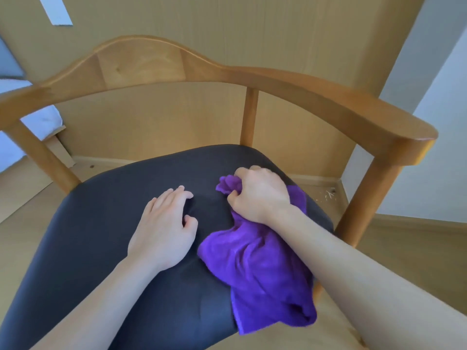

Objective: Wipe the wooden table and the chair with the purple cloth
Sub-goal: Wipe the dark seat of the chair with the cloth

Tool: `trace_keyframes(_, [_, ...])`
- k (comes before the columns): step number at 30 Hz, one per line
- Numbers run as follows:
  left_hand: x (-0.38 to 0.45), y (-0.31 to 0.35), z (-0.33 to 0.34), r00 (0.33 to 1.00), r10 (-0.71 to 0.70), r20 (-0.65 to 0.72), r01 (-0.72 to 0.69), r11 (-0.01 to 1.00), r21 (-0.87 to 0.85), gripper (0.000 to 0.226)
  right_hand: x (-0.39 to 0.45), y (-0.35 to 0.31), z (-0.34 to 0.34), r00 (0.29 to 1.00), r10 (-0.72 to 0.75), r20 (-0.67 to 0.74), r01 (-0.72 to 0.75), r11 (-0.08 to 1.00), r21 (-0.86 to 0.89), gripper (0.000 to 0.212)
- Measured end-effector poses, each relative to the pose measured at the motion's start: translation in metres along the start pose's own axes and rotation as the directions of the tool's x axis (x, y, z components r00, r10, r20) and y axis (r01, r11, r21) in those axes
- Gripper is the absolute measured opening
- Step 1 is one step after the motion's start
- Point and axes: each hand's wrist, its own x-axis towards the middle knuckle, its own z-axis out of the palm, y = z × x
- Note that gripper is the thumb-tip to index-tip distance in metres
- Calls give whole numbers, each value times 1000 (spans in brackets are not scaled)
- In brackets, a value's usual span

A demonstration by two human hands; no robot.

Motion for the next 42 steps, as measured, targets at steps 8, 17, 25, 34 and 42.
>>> trace_keyframes(8, [-4,2,-7,1000,0,21,1,1000,-17,49,-41,-30,4,986,-131,-108,133,991,12,14])
trace_keyframes(17, [-3,-3,2,999,-8,-45,7,1000,-21,51,86,50,5,839,544,-32,-529,827,190,26])
trace_keyframes(25, [-3,-2,2,1000,6,-21,-6,1000,-7,52,23,-18,4,993,98,65,-104,989,102,10])
trace_keyframes(34, [-5,0,1,1000,21,-22,-22,999,-29,52,-17,-11,-3,969,143,-201,-98,971,218,20])
trace_keyframes(42, [-5,1,2,996,-9,-92,2,998,-70,49,75,30,8,864,504,1,-474,811,343,29])
